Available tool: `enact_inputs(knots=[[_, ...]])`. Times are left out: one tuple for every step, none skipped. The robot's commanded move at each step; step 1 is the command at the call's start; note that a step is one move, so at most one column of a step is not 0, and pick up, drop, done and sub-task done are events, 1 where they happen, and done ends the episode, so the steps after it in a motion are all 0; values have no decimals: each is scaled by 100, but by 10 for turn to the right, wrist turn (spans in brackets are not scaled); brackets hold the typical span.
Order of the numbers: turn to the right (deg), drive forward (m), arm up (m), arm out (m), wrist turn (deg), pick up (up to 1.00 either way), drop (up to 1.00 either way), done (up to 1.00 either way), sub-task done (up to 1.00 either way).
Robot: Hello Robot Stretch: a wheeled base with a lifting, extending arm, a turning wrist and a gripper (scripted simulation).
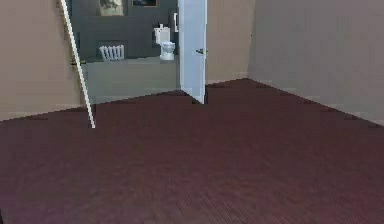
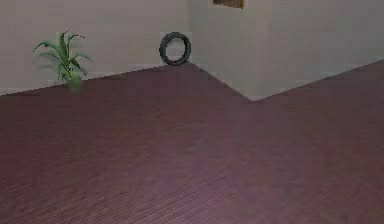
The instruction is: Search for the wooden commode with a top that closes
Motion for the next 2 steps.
enact_inputs(knots=[[450, 0, 0, 0, 0, 0, 0, 0, 0], [150, 0, 0, 0, 0, 0, 0, 0, 0]])
